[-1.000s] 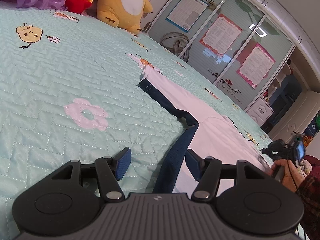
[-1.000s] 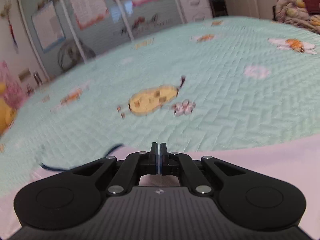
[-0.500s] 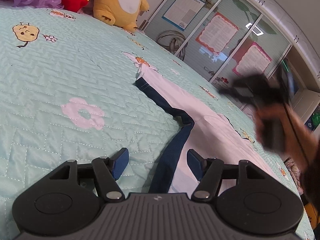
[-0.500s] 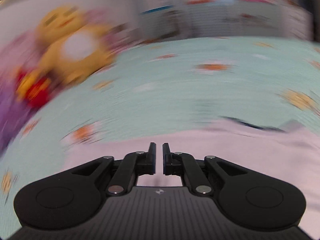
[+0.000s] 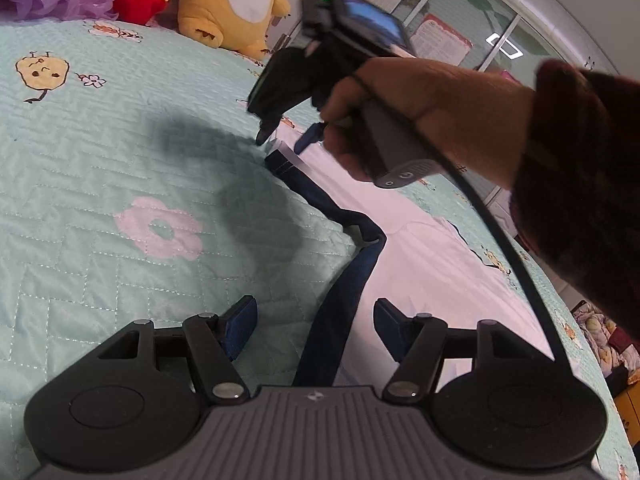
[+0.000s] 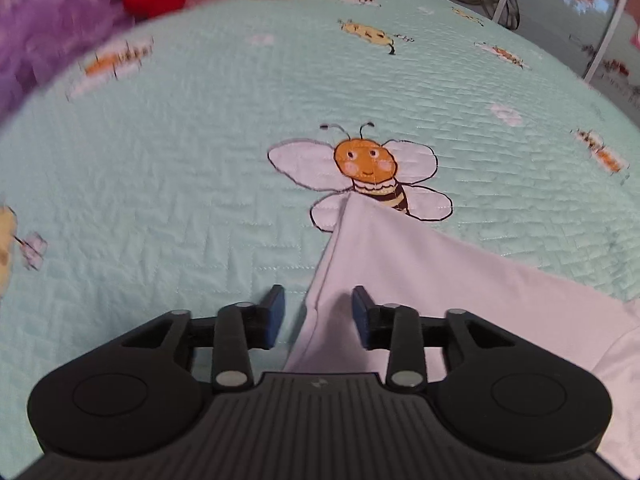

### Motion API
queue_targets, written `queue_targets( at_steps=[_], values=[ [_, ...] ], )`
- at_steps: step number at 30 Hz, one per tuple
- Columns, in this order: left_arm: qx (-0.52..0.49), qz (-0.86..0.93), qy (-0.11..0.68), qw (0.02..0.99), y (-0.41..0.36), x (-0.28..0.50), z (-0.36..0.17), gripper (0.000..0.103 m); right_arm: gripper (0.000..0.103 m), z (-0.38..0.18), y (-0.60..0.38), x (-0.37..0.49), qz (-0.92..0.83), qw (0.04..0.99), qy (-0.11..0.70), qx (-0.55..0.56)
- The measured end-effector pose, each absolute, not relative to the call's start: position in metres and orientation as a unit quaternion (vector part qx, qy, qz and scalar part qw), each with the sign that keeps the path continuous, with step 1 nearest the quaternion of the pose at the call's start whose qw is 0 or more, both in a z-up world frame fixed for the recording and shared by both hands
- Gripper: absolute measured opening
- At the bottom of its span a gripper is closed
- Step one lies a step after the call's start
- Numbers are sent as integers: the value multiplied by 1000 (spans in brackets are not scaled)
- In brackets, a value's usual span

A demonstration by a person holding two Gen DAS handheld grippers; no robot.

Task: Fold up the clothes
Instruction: 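Grasp the navy trim with the left gripper and lift it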

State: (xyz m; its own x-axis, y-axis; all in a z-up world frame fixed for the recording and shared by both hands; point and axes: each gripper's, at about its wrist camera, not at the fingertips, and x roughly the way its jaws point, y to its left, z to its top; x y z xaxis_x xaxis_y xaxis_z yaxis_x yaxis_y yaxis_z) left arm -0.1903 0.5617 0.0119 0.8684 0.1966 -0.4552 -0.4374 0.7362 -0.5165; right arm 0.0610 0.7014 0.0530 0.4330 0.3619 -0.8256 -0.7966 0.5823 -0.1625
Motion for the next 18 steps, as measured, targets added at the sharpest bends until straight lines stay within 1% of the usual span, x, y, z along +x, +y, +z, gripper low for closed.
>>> queue_targets(
  at_steps=[1,3,6,7,8,9,10,11,12,13,15,18],
  values=[
    [-318,172,189,913,562,-190,12,68,48,51,704,59,355,798,386,-296],
    [-315,170,190,914,561,-190,13,68,48,48,708,54,343,795,378,-326],
    [-311,165,193,916,560,-189,13,66,45,44,715,48,340,785,365,-366],
    [-309,162,195,917,559,-188,13,65,40,44,715,49,338,785,368,-367],
    [-307,160,198,917,559,-187,14,59,18,45,714,54,332,787,377,-357],
    [-305,158,200,918,558,-187,14,55,4,44,712,58,325,789,387,-350],
    [-302,153,206,918,558,-185,14,44,1,43,708,62,318,792,389,-346],
    [-299,148,212,918,557,-184,13,29,1,43,701,66,317,797,389,-337],
    [-300,143,219,917,557,-182,12,22,1,43,695,70,317,801,388,-327],
    [-303,138,226,915,557,-180,11,7,0,45,687,74,326,804,389,-309],
    [-310,136,231,912,560,-179,11,3,0,53,671,82,336,817,387,-265],
    [-313,135,226,913,561,-180,13,2,0,70,645,96,359,833,378,-183]
  ],
)
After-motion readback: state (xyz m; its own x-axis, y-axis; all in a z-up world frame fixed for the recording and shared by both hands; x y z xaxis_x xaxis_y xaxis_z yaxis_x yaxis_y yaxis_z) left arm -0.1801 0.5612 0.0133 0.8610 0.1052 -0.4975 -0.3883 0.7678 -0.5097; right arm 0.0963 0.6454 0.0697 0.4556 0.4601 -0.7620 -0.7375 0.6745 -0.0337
